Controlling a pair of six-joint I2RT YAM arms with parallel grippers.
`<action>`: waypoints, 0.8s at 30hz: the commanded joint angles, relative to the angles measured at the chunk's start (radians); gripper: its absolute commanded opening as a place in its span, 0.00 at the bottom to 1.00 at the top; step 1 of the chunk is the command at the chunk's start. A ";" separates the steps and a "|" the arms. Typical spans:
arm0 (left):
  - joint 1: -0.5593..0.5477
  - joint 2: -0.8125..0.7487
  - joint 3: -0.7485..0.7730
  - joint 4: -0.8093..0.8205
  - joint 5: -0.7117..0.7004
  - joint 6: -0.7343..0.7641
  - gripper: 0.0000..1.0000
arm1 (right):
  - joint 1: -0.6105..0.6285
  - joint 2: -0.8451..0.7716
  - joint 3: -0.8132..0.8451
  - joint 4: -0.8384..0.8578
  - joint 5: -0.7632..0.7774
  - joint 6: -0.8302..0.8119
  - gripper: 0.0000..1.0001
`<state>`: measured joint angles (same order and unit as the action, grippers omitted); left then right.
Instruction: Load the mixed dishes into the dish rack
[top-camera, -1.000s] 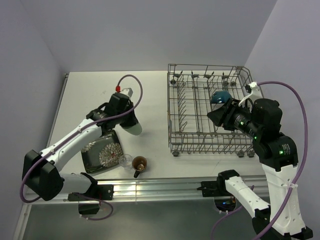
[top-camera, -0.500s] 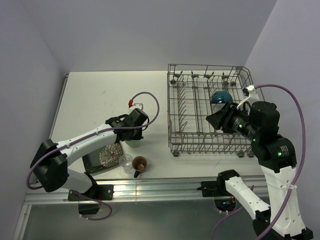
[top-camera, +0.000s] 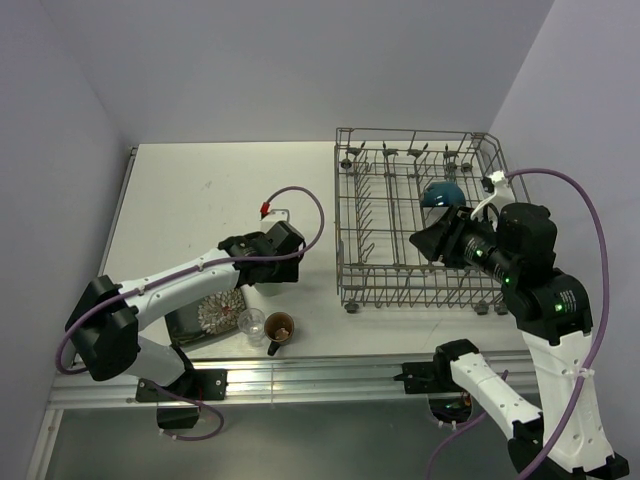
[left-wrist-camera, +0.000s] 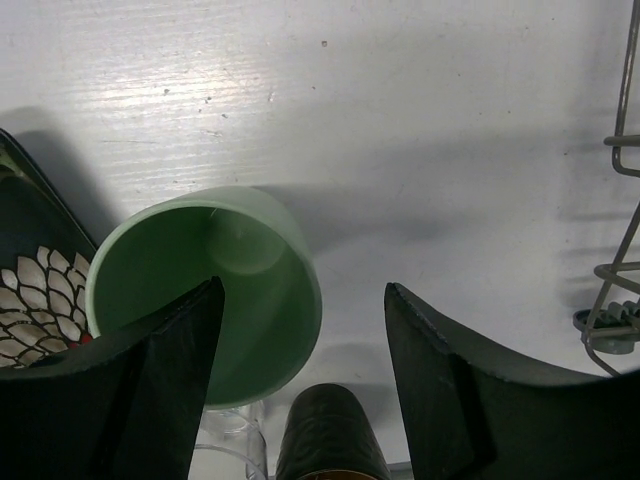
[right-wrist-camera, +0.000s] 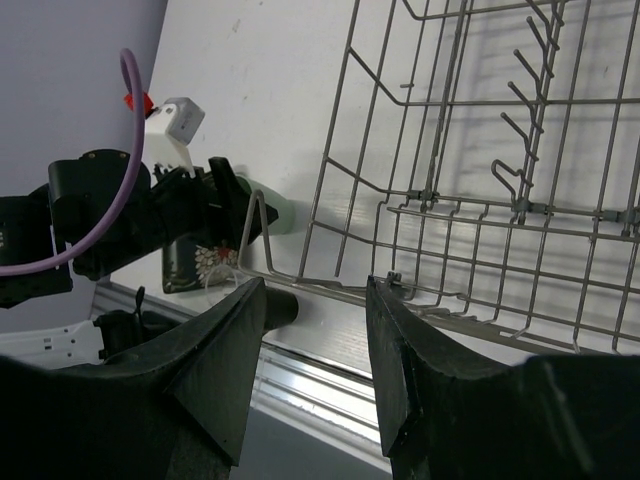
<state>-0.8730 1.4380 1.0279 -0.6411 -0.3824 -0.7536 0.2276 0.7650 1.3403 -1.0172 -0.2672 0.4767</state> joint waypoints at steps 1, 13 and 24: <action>-0.006 -0.008 0.041 -0.028 -0.049 -0.026 0.72 | 0.013 -0.004 0.000 0.017 0.005 -0.024 0.52; -0.006 0.051 0.049 -0.066 -0.027 -0.030 0.60 | 0.029 -0.004 0.016 0.012 0.022 -0.032 0.52; 0.029 0.095 0.195 -0.115 -0.073 0.060 0.00 | 0.033 0.013 0.048 0.000 0.040 -0.012 0.82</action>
<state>-0.8654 1.5433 1.1282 -0.7357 -0.4076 -0.7406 0.2516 0.7681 1.3560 -1.0260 -0.2279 0.4679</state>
